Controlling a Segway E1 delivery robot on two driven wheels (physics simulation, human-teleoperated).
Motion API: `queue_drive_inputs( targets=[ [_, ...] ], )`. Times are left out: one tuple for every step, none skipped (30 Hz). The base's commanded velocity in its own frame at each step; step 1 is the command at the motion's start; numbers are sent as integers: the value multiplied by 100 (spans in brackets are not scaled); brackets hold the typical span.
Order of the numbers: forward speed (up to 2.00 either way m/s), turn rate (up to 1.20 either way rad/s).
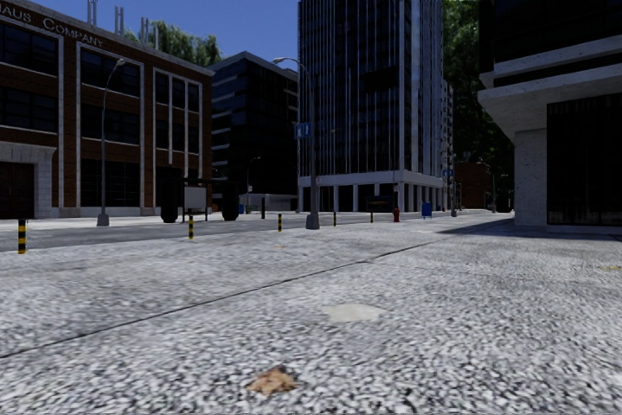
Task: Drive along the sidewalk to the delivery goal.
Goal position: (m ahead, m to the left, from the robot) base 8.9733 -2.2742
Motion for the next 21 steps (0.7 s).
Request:
queue_drive_inputs(
  targets=[
    [200,-30],
    [200,-30],
    [200,-30],
    [200,-30],
    [200,-30],
    [200,-30],
    [200,-30],
    [200,-30],
    [200,-30],
    [200,-30],
    [200,-30],
    [200,-30],
    [200,-30],
    [200,-30],
    [200,-30],
    [200,-30],
    [200,-30],
    [200,-30],
    [200,-30],
    [200,-30],
    [200,-30]
  ],
)
